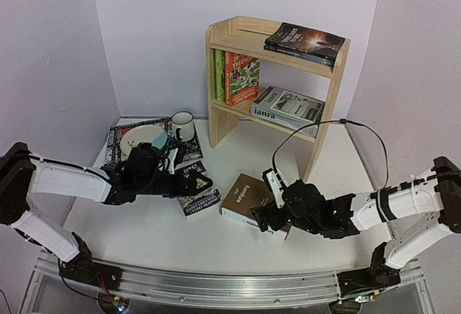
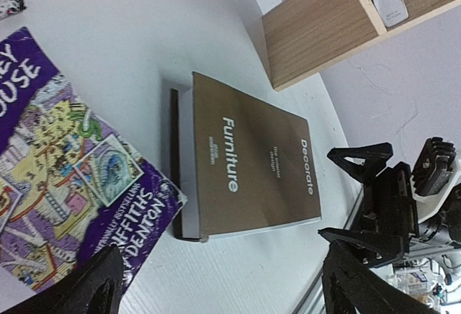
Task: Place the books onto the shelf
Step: Hold the book at the center of the board.
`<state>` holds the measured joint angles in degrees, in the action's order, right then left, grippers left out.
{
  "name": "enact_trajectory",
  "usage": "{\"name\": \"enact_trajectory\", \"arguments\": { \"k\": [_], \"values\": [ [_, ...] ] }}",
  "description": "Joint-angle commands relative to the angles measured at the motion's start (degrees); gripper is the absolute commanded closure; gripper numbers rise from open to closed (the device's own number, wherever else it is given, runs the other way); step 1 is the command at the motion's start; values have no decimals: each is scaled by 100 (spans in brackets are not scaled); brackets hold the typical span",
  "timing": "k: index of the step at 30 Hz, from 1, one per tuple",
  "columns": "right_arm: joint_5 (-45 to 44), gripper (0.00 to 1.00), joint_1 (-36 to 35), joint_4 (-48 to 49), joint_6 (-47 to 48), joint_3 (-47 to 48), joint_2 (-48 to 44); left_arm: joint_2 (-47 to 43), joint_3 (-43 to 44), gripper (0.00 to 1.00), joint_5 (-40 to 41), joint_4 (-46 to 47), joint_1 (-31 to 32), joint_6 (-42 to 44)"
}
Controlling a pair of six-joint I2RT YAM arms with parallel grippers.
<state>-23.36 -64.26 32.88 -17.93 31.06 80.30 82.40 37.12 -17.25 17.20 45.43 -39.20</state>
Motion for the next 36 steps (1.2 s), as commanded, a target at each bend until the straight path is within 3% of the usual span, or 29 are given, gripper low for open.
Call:
{"name": "enact_trajectory", "arguments": {
  "k": [1, 8, 15, 26, 36],
  "values": [
    [257, 2, 7, 137, -285, 252, 119, -375, -192, 1, 758, -56, -22, -311],
    [411, 2, 7, 2, -493, 465, 289, -394, -502, 9, 426, -304, -443, -808],
    [521, 2, -10, -82, -878, 613, 428, -802, -873, 9, 281, -330, -848, -1032],
    [757, 2, -33, -330, -935, 1140, 649, -16, -750, 15, -86, -318, -975, -1258],
    [804, 5, -39, -941, -1136, 2401, 1536, 28, -707, 17, -29, -330, -973, -1358]
  ]
}}
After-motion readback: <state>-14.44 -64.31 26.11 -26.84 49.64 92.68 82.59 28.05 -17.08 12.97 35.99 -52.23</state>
